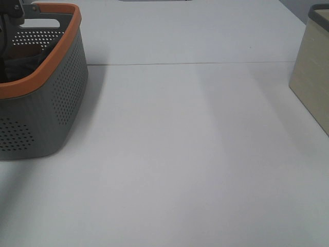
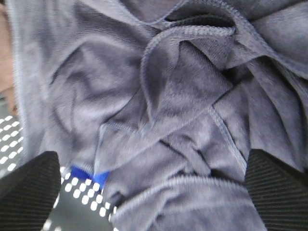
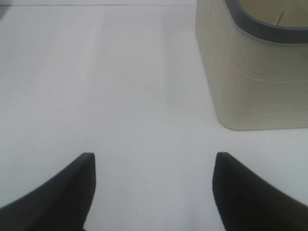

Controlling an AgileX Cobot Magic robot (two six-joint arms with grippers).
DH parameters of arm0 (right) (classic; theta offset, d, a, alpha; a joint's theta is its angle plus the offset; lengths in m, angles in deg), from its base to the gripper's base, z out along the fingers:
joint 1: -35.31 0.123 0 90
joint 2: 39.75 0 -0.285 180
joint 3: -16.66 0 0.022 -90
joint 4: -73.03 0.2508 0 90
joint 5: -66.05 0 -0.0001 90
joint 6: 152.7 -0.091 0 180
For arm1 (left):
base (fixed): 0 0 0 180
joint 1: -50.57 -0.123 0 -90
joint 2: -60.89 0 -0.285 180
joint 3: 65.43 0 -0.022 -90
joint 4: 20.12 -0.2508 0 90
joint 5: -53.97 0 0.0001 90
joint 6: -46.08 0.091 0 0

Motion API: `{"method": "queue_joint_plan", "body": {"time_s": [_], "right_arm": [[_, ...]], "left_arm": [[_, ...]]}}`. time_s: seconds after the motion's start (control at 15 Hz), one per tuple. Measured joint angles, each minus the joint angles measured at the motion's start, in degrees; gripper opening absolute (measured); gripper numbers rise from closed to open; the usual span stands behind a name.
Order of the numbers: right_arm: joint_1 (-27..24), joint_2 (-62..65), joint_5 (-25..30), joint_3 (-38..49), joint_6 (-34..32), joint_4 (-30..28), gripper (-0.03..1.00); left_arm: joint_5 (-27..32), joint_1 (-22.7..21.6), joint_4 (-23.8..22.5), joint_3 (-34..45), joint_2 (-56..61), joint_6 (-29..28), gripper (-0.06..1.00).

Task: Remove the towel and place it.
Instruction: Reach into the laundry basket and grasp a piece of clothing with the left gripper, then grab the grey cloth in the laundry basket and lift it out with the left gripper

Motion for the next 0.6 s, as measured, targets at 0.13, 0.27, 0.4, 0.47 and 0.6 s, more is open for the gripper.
{"method": "queue_joint_plan", "body": {"time_s": [0.13,0.27,0.4,0.47,0.6], "right_arm": [[0.0,0.0,0.0,0.0,0.0,0.0,0.61],[0.0,0.0,0.0,0.0,0.0,0.0,0.61],[0.0,0.0,0.0,0.0,0.0,0.0,0.61],[0.0,0.0,0.0,0.0,0.0,0.0,0.61],[0.0,0.0,0.0,0.0,0.0,0.0,0.61]], "left_arm": [[-3.27,0.0,-0.06,0.0,-3.21,1.38,0.98],[-4.98,0.0,-0.06,0.0,-5.1,1.43,0.98],[-4.93,0.0,-0.06,0.0,-6.7,1.6,0.95],[-4.93,0.0,0.0,0.0,-7.22,1.6,0.93],[-5.04,0.0,0.06,0.0,-8.14,1.6,0.87]]}}
